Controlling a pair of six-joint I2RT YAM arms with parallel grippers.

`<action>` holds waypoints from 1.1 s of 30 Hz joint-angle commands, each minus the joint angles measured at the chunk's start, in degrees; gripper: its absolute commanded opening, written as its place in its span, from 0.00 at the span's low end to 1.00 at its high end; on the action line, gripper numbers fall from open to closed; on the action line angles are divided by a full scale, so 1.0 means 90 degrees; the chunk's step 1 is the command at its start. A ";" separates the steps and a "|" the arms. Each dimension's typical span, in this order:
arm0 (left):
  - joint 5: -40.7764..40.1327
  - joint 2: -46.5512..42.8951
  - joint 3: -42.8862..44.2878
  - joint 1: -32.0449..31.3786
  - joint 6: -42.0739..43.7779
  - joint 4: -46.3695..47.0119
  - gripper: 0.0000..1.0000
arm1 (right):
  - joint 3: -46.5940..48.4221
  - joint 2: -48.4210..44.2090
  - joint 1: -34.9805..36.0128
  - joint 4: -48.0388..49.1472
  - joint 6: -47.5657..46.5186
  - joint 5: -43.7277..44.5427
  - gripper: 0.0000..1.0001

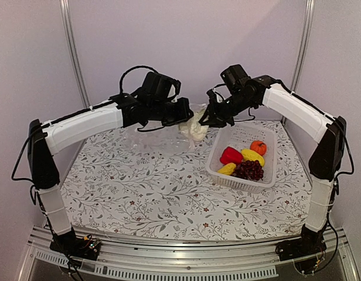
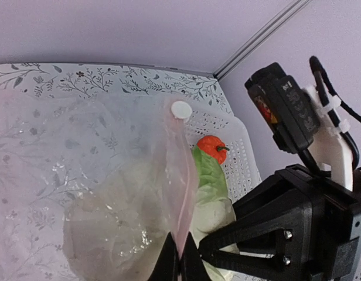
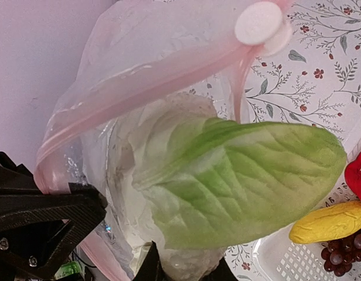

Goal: Place the food in the zip-top bag and seal the zipper
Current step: Place the fake vegetable in the zipper food storage bag.

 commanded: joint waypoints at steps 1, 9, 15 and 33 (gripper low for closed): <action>0.0135 0.0203 0.0220 0.0010 0.0049 0.0193 0.00 | 0.0268 0.0267 0.0052 -0.0300 -0.0059 -0.0040 0.05; 0.0073 0.0248 0.0177 0.0071 0.0029 0.0146 0.00 | 0.0149 0.0392 -0.0155 0.0838 -0.0200 -0.1676 0.26; 0.0311 0.0149 -0.0127 0.0296 0.0068 0.0195 0.00 | -0.0453 0.0169 -0.0316 0.1039 -0.0349 -0.1981 0.42; 0.1867 -0.0153 -0.1304 0.0695 0.0134 0.1378 0.00 | -0.0213 0.0340 -0.0204 0.0822 -0.0084 -0.1467 0.17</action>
